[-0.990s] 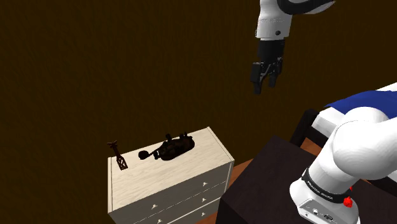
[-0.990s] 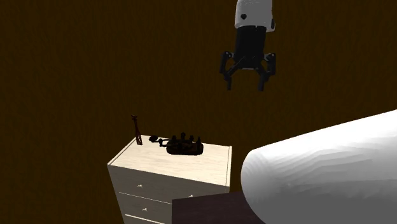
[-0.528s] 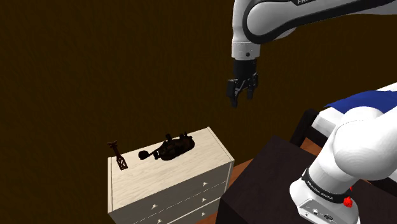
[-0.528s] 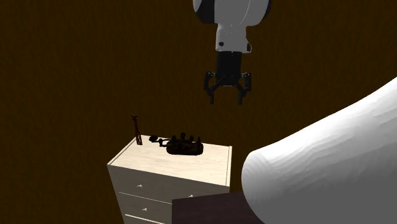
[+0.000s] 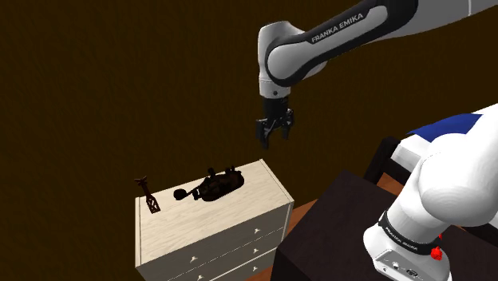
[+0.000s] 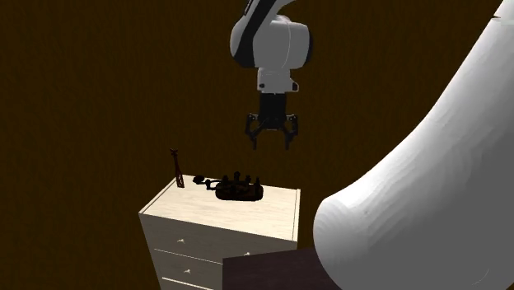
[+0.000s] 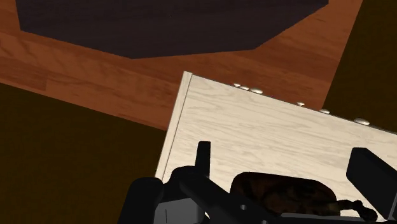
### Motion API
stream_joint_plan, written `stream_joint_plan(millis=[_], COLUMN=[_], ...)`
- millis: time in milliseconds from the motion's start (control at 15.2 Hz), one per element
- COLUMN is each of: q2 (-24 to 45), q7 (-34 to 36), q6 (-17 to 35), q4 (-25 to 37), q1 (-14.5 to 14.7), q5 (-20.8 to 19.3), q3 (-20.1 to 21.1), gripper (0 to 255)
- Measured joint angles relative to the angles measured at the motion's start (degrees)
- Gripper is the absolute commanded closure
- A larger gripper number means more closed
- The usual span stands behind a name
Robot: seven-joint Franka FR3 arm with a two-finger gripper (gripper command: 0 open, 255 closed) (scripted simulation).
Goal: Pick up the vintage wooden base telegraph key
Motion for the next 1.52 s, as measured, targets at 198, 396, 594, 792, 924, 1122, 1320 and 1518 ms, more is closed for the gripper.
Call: stream_joint_plan(millis=[198,396,594,792,924,1122,1320,1518], q2=[6.6,13.01,19.57,26.19,31.2,38.33,45.04,49.29], q7=[1.54,2.84,4.37,6.09,7.41,8.68,9.82,10.39], q6=[3.86,7.02,9.68,11.8,12.85,13.25,13.48,13.77], q4=[2.77,5.95,9.82,14.26,18.19,24.78,31.19,35.05], q1=[0.56,0.99,1.64,2.54,3.35,4.36,5.52,6.22], q5=[-0.17,-0.76,-1.55,-2.55,-3.36,-4.51,-5.41,-5.89], q3=[1.09,1.77,2.34,2.72,2.84,2.62,2.37,2.15], gripper=[0,0,0,0,0,0,0,0])
